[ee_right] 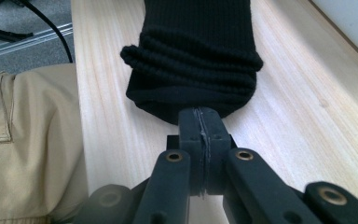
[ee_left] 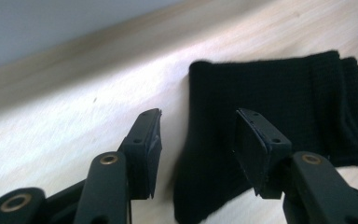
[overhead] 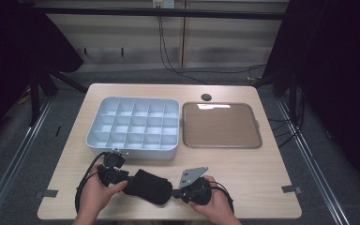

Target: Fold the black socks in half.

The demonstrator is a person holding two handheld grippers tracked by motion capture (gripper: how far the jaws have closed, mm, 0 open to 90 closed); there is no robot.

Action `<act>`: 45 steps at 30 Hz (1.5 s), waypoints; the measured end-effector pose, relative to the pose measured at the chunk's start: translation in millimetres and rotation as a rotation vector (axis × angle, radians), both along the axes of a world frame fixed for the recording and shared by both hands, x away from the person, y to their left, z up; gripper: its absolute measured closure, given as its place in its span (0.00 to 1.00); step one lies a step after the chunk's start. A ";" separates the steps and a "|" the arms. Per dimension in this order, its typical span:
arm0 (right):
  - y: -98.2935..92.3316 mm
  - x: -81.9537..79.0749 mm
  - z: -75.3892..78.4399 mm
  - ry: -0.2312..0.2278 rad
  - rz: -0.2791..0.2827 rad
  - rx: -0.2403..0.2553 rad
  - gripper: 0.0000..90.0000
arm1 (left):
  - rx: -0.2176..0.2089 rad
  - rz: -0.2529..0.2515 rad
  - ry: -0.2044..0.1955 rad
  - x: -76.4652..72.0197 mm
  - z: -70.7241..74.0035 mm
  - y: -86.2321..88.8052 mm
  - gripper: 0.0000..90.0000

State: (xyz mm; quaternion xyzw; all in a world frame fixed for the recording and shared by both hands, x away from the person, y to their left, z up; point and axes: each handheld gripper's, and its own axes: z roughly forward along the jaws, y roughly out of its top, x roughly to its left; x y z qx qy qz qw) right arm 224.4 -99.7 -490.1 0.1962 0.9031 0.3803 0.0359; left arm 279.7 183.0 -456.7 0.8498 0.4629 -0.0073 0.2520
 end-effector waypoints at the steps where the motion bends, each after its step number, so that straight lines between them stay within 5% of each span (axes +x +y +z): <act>1: 0.5 -0.8 0.6 0.003 -0.003 0.000 0.99 | -0.005 0.001 0.012 -1.0 -0.6 1.0 0.57; 8: 4.8 -1.7 -0.1 -0.001 0.013 -0.002 0.99 | 0.014 -0.009 0.069 -1.1 -9.7 -3.3 0.72; 15: 6.9 -0.9 -1.0 0.004 0.019 -0.002 0.99 | 0.038 -0.014 0.073 -2.1 -11.7 -9.4 0.86; 45: 9.8 -0.1 -4.6 0.018 0.022 -0.006 0.99 | 0.005 -0.065 0.004 -11.9 21.9 -19.2 0.89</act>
